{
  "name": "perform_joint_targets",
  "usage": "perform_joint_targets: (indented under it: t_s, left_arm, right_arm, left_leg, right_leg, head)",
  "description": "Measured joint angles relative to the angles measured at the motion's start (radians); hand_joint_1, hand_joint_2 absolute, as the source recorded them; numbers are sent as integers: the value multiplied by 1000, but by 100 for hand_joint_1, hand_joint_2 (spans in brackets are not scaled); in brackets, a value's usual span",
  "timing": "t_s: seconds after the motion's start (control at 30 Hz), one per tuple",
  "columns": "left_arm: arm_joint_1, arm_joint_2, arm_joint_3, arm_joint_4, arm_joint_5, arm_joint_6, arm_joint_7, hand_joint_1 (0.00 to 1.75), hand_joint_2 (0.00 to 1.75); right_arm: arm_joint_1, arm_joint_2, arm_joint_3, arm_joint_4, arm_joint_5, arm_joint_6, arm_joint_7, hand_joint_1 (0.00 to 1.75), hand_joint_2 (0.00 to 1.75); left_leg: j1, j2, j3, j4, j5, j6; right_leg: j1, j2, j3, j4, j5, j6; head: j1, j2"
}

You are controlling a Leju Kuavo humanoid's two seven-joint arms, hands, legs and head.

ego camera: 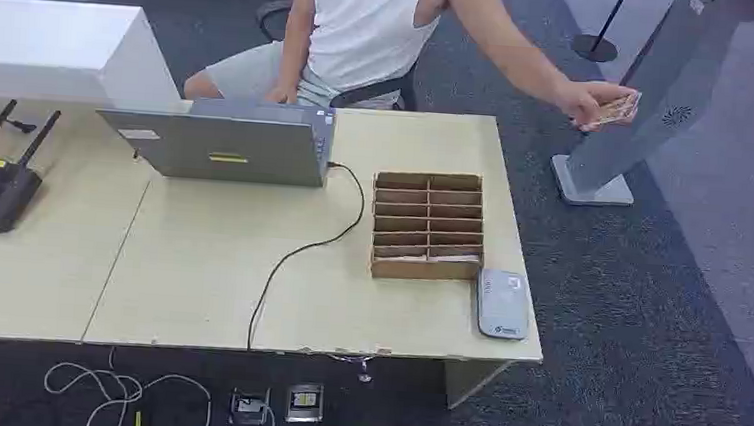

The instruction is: Pass the card to the sensor for recognition and then transmit it.

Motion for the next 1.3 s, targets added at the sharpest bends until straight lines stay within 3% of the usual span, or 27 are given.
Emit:
perform_joint_targets:
  t_s: [0.1, 0.23, 0.27, 0.3, 0.43, 0.6, 0.63, 0.67, 0.7, 0.83, 0.9, 1.03, 1.17, 1.3]
  left_arm:
    - [0, 0, 0, 2, -9, -10, 0, 0, 0]
    - [-1, 0, 0, 4, -16, -18, 0, 0, 0]
    - [-1, 0, 0, 4, -16, -18, 0, 0, 175]
    - [-1, 0, 0, 4, -16, -18, -1, 0, 175]
    - [-2, 0, 0, 7, -18, -18, -12, 0, 175]
    - [-2, 0, 0, 9, -21, -17, -15, 0, 175]
    - [-2, 0, 0, 10, -23, -17, -14, 0, 175]
    - [-2, 0, 0, 10, -25, -17, -11, 0, 175]
    - [-2, 0, 0, 10, -26, -17, -9, 0, 175]
    - [-2, 0, 0, 10, -33, -18, -3, 0, 175]
    - [-2, 0, -1, 10, -40, -17, 1, 0, 175]
    - [-4, 0, 0, 11, -38, -10, -1, 0, 175]
    - [-15, -5, -1, 11, -61, -10, -5, 0, 175]
    - [-31, -9, -2, 11, -72, -11, -2, 0, 175]
  right_arm:
    - [-44, -18, -77, -1, -140, 52, -64, 0, 0]
    - [-118, -46, -150, -8, -161, 98, -117, 0, 0]
    - [-133, -51, -165, -13, -160, 112, -134, 0, 0]
    - [-148, -56, -180, -19, -161, 128, -153, 0, 175]
    - [-238, -86, -243, -64, -155, 163, -265, 0, 175]
    - [-320, -122, -298, -213, -51, 49, -299, 0, 175]
    - [-325, -124, -306, -251, -27, 15, -286, 0, 0]
    - [-329, -126, -316, -303, 2, -31, -263, 0, 0]
    - [-331, -127, -324, -344, 23, -63, -246, 0, 175]
    - [-340, -132, -346, -496, 97, -118, -213, 0, 175]
    - [-343, -133, -346, -566, 199, -133, -195, 0, 175]
    - [-403, -121, -316, -833, 701, -160, -101, 0, 175]
    - [-481, -104, -236, -977, 1113, -121, -93, 0, 175]
    - [-498, -77, -166, -1083, 1264, -108, -107, 0, 175]
  left_leg:
    - [0, 0, 0, 0, 0, 1]
    - [-1, 0, 0, 0, 1, 2]
    - [-1, 0, 0, 0, 2, 2]
    - [-1, 0, 0, 0, 2, 2]
    - [-2, 0, -1, 0, 2, 3]
    - [-2, -2, -1, 0, 3, 4]
    - [-2, -2, -1, 0, 3, 4]
    - [-2, -3, -1, 0, 3, 4]
    - [-2, -4, -1, 0, 3, 4]
    - [-2, -5, -2, 0, 3, 4]
    - [-2, -6, -5, 0, 3, 3]
    - [-3, -4, -4, 0, 4, 2]
    - [-2, -8, -4, 0, 7, 3]
    - [-2, -11, -5, 0, 7, 3]
  right_leg:
    - [0, 1, 0, 0, 0, 0]
    - [-1, 0, 1, 0, 1, 1]
    - [-1, 0, 1, 0, 1, 1]
    - [-1, 0, 1, 0, 1, 1]
    - [-2, 0, 0, 0, 1, 2]
    - [-2, -2, 1, 0, 2, 3]
    - [-2, -3, 1, 0, 2, 3]
    - [-2, -4, 1, 0, 2, 3]
    - [-2, -5, 1, 0, 2, 3]
    - [-2, -6, 1, 0, 2, 3]
    - [-2, -7, 2, 1, 2, 3]
    - [-3, -5, -2, 3, 2, 3]
    - [-2, -8, -2, 3, 2, 3]
    - [-2, -11, -1, 3, 2, 3]
  head:
    - [0, 0]
    - [0, 0]
    - [0, 0]
    - [0, 0]
    - [0, 0]
    - [0, 0]
    - [0, 0]
    - [0, 0]
    - [0, 0]
    - [0, 0]
    - [0, 0]
    - [0, 0]
    - [0, 0]
    - [0, 0]
